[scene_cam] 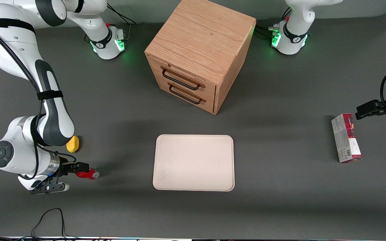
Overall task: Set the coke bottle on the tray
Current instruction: 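Lower the open right gripper over the red bottle's body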
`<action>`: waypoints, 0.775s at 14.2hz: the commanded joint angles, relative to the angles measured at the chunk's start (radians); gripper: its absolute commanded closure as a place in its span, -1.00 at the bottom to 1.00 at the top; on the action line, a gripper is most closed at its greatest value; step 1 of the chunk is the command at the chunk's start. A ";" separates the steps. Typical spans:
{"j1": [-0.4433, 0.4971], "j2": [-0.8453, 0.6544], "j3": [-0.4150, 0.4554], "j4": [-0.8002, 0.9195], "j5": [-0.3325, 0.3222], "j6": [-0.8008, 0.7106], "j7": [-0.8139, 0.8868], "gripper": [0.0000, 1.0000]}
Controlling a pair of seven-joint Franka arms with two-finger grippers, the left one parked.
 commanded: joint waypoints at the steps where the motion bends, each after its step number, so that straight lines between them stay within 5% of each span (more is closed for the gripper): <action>1: -0.004 -0.038 0.006 -0.038 0.003 0.005 0.017 -0.72; 6: -0.006 -0.036 0.006 -0.036 0.003 0.004 0.007 0.61; 11: -0.007 -0.040 0.006 -0.009 -0.002 0.002 0.008 0.74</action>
